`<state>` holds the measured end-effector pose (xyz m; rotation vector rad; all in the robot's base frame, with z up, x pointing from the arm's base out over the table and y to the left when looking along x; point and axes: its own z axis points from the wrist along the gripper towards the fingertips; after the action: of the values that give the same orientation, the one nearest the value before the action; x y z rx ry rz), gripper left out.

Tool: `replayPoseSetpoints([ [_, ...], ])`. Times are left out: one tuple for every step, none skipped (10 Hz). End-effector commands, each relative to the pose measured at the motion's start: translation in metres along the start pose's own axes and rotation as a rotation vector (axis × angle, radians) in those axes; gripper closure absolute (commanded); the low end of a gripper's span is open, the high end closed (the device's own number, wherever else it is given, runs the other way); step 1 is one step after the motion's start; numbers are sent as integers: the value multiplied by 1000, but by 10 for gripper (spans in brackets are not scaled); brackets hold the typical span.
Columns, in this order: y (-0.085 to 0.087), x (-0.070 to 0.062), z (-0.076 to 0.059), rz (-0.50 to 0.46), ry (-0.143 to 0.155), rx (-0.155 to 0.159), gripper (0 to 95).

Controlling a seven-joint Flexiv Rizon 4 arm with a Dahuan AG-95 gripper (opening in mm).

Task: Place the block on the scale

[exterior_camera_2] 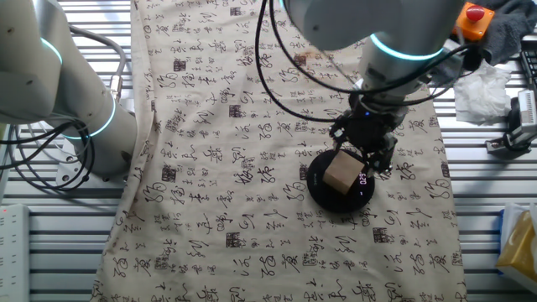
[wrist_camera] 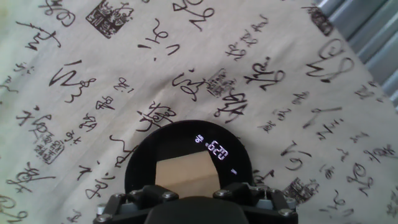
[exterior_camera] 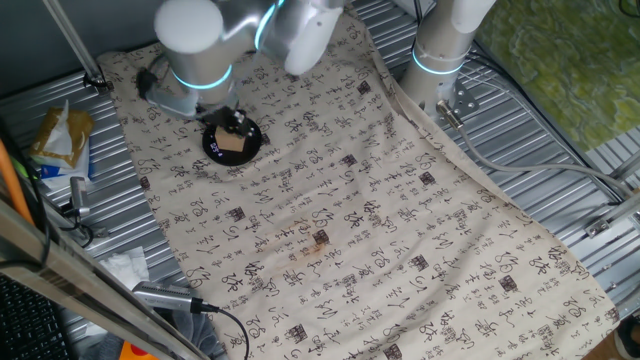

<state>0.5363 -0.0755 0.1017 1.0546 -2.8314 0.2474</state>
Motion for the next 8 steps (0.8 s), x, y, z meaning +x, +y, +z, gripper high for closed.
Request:
replayPoseSetpoints([
  [-2,-9,-21,224,-14,-16,570],
  [-2,-12,-26,282,-16,-21,950],
  [-2,-15,-30,329,-20,-28,950],
  [1,-19,-35,400,-35,-52,950],
  [4,-23,-37,455,-55,-89,950],
  [7,-26,-39,488,-66,-111,950],
  [10,-30,-41,524,-76,-131,950],
  [16,-36,-45,566,-88,-158,950],
])
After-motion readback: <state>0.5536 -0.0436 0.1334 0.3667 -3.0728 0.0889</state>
